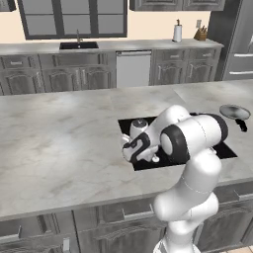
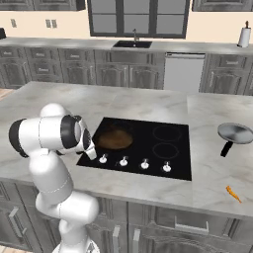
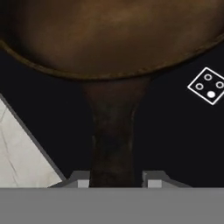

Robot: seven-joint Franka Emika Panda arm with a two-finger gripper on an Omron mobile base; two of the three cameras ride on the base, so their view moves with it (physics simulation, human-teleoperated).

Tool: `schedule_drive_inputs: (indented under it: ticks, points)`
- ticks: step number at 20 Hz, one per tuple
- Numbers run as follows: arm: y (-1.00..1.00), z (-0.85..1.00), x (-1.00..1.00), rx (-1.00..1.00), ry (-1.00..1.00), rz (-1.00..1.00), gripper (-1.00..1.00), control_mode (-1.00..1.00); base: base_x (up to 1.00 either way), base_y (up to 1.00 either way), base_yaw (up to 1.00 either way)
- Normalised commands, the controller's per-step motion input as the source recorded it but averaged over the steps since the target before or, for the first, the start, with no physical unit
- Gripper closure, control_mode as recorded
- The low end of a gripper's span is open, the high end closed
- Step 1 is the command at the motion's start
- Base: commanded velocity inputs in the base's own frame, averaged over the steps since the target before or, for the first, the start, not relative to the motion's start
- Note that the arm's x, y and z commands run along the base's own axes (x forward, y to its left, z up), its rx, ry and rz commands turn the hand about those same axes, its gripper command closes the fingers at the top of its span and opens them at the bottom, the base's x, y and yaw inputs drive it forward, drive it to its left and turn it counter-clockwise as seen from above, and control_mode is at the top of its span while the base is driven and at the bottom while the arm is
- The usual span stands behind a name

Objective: Place both pans onto different burners. Then place the bell pepper and the shrimp on different pans.

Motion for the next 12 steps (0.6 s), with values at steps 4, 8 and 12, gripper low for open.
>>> schedule_drive_inputs:
  ticks: [4, 8, 12]
  points:
    - [0.0, -0.22, 0.26, 0.0, 0.0, -0.03, 1.0, -1.0, 0.0, 0.0, 0.0]
    - [0.0, -0.23, 0.3, 0.0, 0.01, -0.03, 1.0, -1.0, 0.0, 0.0, 0.0]
    - [0.0, -0.27, 0.11, 0.0, 0.02, 0.0, -1.0, -1.0, 0.0, 0.0, 0.0]
